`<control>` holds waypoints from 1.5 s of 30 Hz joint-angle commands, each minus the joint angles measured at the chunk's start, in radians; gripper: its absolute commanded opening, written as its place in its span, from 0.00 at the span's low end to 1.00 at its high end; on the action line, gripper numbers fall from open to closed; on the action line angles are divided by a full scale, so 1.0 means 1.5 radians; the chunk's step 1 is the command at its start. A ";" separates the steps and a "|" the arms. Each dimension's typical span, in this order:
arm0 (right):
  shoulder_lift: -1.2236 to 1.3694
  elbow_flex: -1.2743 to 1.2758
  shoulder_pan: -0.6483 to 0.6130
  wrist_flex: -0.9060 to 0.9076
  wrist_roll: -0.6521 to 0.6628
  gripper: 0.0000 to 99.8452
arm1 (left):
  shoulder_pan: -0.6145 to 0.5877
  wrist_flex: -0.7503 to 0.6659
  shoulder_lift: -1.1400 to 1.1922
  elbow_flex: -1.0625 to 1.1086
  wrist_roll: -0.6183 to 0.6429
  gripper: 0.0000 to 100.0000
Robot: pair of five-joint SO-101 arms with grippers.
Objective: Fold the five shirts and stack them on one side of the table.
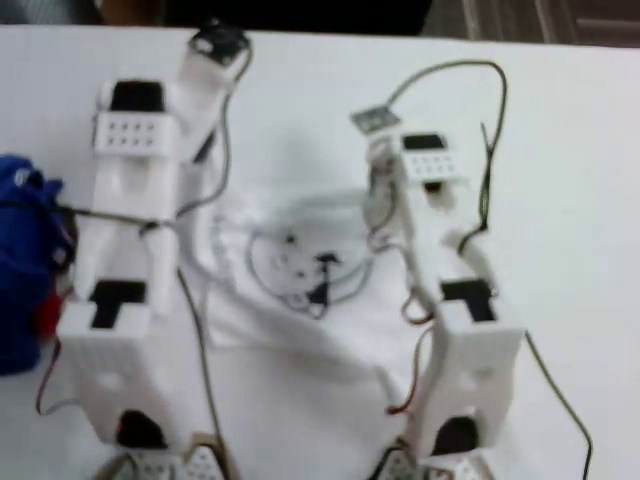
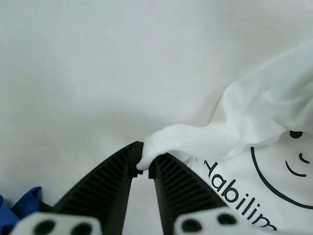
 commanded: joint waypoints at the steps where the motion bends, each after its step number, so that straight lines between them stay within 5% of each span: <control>1: -0.001 -0.028 -0.008 -0.007 -0.004 0.15 | 0.003 0.004 -0.003 -0.029 -0.005 0.02; 5: 0.002 -0.028 -0.008 -0.007 -0.004 0.01 | 0.003 0.004 -0.003 -0.029 -0.005 0.02; 23: -0.139 -0.269 0.076 0.132 0.073 0.02 | 0.004 0.038 -0.008 -0.057 -0.005 0.02; 37: 0.002 -0.199 0.092 0.077 0.078 0.02 | 0.033 0.038 -0.004 -0.051 -0.002 0.02; 45: -0.147 -0.318 0.102 0.127 0.080 0.02 | 0.033 0.113 -0.023 -0.112 -0.001 0.02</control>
